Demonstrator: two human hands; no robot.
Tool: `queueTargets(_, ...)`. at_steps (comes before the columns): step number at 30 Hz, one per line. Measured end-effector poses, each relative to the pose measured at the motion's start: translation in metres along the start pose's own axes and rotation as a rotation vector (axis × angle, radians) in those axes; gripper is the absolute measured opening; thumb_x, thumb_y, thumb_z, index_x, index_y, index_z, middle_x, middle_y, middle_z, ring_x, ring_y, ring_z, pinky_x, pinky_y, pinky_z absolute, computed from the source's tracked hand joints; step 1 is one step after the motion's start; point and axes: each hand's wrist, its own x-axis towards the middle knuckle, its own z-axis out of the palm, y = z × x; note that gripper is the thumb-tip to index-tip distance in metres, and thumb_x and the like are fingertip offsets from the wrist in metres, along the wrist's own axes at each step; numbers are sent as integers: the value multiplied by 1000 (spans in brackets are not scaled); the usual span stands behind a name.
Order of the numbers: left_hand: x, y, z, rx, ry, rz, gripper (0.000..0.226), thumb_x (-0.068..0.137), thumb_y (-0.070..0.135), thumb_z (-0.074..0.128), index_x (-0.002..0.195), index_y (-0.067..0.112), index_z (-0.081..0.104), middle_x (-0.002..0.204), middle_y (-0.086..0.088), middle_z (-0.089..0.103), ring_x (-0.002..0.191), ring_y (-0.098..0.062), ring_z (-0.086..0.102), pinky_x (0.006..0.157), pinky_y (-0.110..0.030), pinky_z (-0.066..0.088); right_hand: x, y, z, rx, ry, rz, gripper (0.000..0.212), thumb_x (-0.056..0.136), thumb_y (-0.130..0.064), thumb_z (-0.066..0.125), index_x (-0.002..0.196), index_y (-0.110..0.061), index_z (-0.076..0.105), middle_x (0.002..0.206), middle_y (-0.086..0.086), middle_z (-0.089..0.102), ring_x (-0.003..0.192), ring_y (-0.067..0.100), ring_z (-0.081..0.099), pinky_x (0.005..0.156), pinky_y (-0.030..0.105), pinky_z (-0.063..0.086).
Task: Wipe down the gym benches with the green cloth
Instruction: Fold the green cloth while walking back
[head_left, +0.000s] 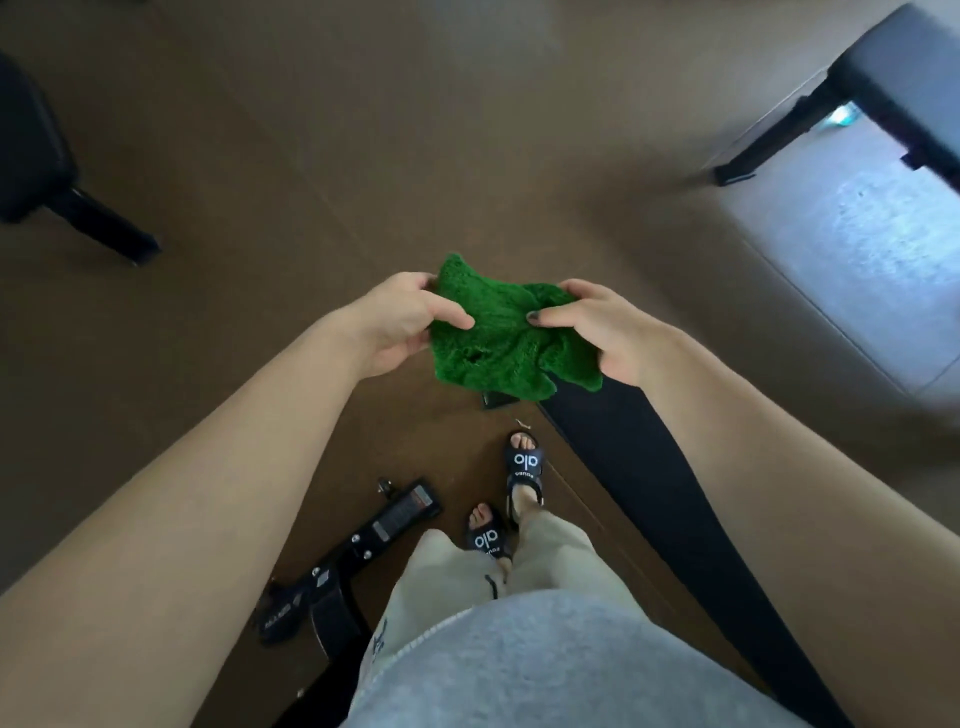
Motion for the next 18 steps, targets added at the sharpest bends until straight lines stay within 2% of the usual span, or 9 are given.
queueTargets(2,19,27,5,46,2,8,40,90,-9,67,125,9,60,121,-7,73,108,-18,72,81,-24,60,11,-20,-14,95,-1,15,30,93,-8,74,120,-16,67,116,11,76,97,26,77,81,44,64)
queueTargets(4,41,53,5,95,14,42,48,90,-9,67,134,8,56,126,-8,71,109,-19,72,83,-27,60,21,-40,-26,152,-65,39,31,95,-9,72,124,-16,64,118,11,76,100,25,77,72,37,63)
queueTargets(5,52,66,3,121,27,64,53,89,-9,68,137,9,54,128,-8,69,110,-20,71,86,-31,60,27,-50,-30,159,-108,52,33,95,-9,71,127,-18,63,119,9,76,102,24,76,73,36,63)
queueTargets(7,73,89,-2,195,43,96,58,87,-8,69,139,12,52,130,-6,67,111,-23,70,95,-41,59,43,-68,-36,161,-152,71,41,93,-5,72,129,-20,61,122,9,74,108,27,75,85,42,61)
queueTargets(10,106,122,-14,357,64,160,52,84,-1,74,128,20,56,126,-4,65,112,-26,68,97,-52,58,78,-98,-34,32,47,61,57,77,-8,84,128,-18,61,125,10,70,117,32,68,103,52,53)
queueTargets(12,131,146,-25,440,72,217,45,84,3,75,120,23,57,122,-5,61,108,-28,66,90,-49,59,102,-121,-29,-178,216,44,73,68,-21,89,134,-16,58,126,5,64,119,29,62,103,47,50)
queueTargets(13,144,158,-29,490,67,239,43,85,4,74,119,23,56,117,-4,60,103,-26,65,82,-43,58,110,-134,-25,-285,280,36,72,73,-23,88,136,-13,56,121,3,63,112,25,61,96,41,49)
queueTargets(15,169,181,-38,591,38,261,37,90,4,71,118,21,55,107,-3,59,90,-20,62,66,-32,49,132,-155,-19,-419,410,8,53,85,-19,80,132,-12,55,104,0,59,87,17,56,78,33,44)
queueTargets(18,209,218,-53,621,-22,308,28,91,6,66,112,20,54,103,-2,59,93,-23,61,72,-34,50,172,-186,-8,-341,559,21,26,86,-15,73,103,-14,53,91,0,54,74,14,50,60,31,39)
